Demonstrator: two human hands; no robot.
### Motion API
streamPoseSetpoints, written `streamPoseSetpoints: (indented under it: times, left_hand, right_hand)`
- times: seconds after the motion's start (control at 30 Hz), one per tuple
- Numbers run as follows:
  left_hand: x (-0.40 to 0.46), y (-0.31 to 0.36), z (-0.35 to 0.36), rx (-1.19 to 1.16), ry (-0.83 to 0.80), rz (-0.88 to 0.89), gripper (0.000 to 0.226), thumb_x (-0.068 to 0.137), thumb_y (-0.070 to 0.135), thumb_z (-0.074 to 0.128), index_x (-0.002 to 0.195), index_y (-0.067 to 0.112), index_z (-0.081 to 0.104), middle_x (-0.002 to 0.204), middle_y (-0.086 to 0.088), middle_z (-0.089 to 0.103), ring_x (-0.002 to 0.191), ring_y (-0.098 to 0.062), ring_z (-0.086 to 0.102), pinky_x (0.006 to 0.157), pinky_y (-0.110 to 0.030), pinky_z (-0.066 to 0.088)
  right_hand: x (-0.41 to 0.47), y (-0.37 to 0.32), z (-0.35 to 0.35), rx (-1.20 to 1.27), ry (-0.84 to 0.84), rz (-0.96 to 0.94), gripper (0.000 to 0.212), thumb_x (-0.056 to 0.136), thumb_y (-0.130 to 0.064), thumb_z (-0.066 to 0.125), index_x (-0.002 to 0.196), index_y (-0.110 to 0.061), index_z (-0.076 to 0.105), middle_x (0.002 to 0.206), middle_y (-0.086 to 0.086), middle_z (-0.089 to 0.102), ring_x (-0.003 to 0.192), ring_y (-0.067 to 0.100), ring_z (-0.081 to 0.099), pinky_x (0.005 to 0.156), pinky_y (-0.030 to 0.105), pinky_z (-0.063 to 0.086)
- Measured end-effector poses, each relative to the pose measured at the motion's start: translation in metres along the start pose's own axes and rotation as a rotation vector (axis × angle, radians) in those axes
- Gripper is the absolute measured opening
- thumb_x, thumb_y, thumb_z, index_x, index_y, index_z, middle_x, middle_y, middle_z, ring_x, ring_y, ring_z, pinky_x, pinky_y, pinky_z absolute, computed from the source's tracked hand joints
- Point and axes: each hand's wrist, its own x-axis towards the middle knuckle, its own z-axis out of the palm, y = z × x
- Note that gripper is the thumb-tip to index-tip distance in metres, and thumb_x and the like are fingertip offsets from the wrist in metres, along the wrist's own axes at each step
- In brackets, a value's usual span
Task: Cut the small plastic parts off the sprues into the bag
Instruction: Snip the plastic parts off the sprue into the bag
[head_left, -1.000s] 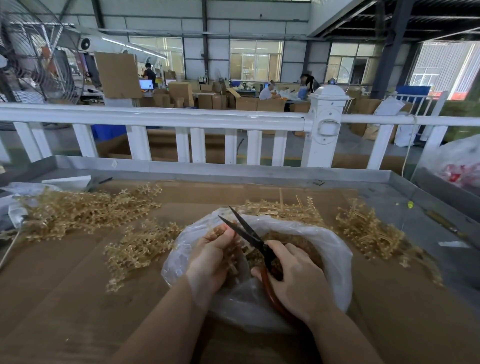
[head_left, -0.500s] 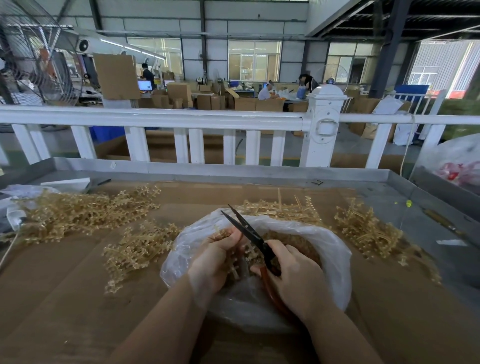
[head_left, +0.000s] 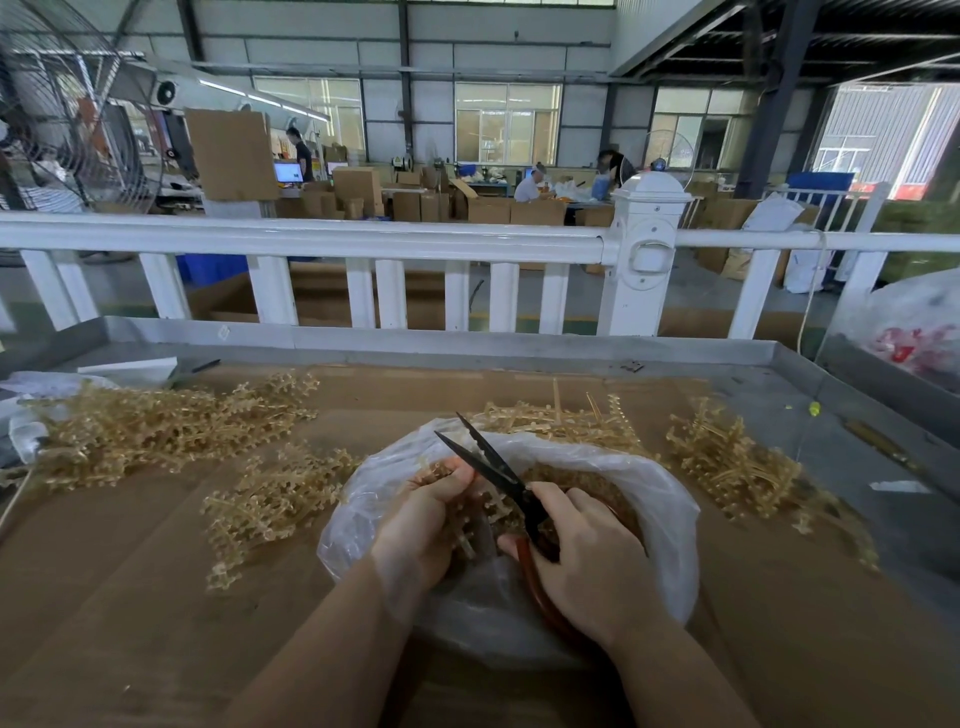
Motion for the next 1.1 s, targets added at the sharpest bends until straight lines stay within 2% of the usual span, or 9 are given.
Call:
streamPoseSetpoints:
  times: [0.13,0.27,0.43,0.6,0.7,0.87,1.0,1.1]
  left_hand:
    - [-0.0019,-0.0004,0.0018,0.063,-0.042,-0.003,0.014,0.092,0.002,0.051,0.088,0.001,0.065,0.072,-0.016,0.070,0.055,-0.024,0.068,0.042,-0.027,0.050]
    - [-0.0007,-0.0007,0.0021,0.081,-0.064,-0.004,0.012,0.088,0.004,0.056,0.093,0.000,0.065,0.086,-0.020,0.071,0.068,-0.029,0.070,0.051,-0.032,0.055]
    - [-0.0001,-0.0010,0.0040,0.065,-0.102,-0.010,0.021,0.071,0.010,0.063,0.091,0.002,0.067,0.082,-0.018,0.071,0.065,-0.027,0.070,0.050,-0.031,0.054]
    - [0.0006,-0.0011,0.0021,0.057,-0.119,-0.008,0.028,0.067,0.011,0.065,0.092,-0.001,0.067,0.083,-0.020,0.071,0.067,-0.030,0.071,0.051,-0.034,0.056]
    - [0.0011,-0.0014,0.0008,0.059,-0.120,-0.017,0.028,0.067,0.011,0.066,0.092,-0.001,0.066,0.081,-0.019,0.072,0.065,-0.029,0.071,0.050,-0.033,0.055]
    - [0.0042,-0.0020,-0.0013,0.065,-0.122,-0.025,0.027,0.070,0.012,0.065,0.094,0.001,0.065,0.082,-0.019,0.071,0.066,-0.029,0.070,0.050,-0.032,0.055]
    - [0.0036,-0.0014,-0.0008,0.074,-0.110,-0.014,0.027,0.070,0.012,0.066,0.095,0.001,0.065,0.083,-0.019,0.071,0.067,-0.029,0.070,0.050,-0.032,0.054]
    - [0.0061,-0.0018,0.0003,0.068,-0.041,0.008,0.029,0.082,0.016,0.065,0.106,0.000,0.064,0.094,-0.020,0.072,0.077,-0.031,0.071,0.056,-0.033,0.055]
  right_hand:
    - [0.0005,0.0002,-0.0002,0.015,0.014,-0.002,0.048,0.083,-0.057,0.056,0.121,-0.027,0.057,0.102,-0.009,0.063,0.098,0.011,0.058,0.082,0.022,0.046]
    - [0.0018,-0.0005,-0.0003,0.013,0.040,-0.024,0.045,0.085,-0.054,0.057,0.119,-0.023,0.058,0.098,-0.007,0.066,0.091,0.010,0.062,0.077,0.020,0.049]
    - [0.0034,-0.0015,-0.0005,0.008,0.060,-0.038,0.043,0.084,-0.045,0.064,0.115,-0.015,0.062,0.088,-0.001,0.068,0.077,0.015,0.067,0.065,0.026,0.055]
    - [0.0033,-0.0005,0.0006,-0.025,0.023,-0.030,0.044,0.086,-0.043,0.064,0.122,-0.017,0.060,0.091,0.000,0.068,0.081,0.016,0.066,0.070,0.027,0.053]
    - [0.0037,-0.0008,0.0009,-0.032,0.021,-0.030,0.042,0.086,-0.039,0.066,0.121,-0.016,0.061,0.090,-0.001,0.069,0.080,0.014,0.067,0.070,0.022,0.051]
    - [0.0040,-0.0006,-0.0012,-0.038,0.036,-0.035,0.040,0.084,-0.035,0.069,0.119,-0.016,0.062,0.088,-0.001,0.070,0.078,0.015,0.068,0.068,0.025,0.053]
    - [0.0042,-0.0005,-0.0015,-0.011,0.033,-0.032,0.042,0.087,-0.039,0.064,0.123,-0.020,0.059,0.095,-0.003,0.070,0.085,0.013,0.067,0.074,0.025,0.054]
    - [0.0020,-0.0019,-0.0031,0.002,0.067,-0.016,0.043,0.083,-0.040,0.070,0.120,-0.020,0.062,0.092,-0.004,0.070,0.082,0.013,0.067,0.070,0.026,0.056]
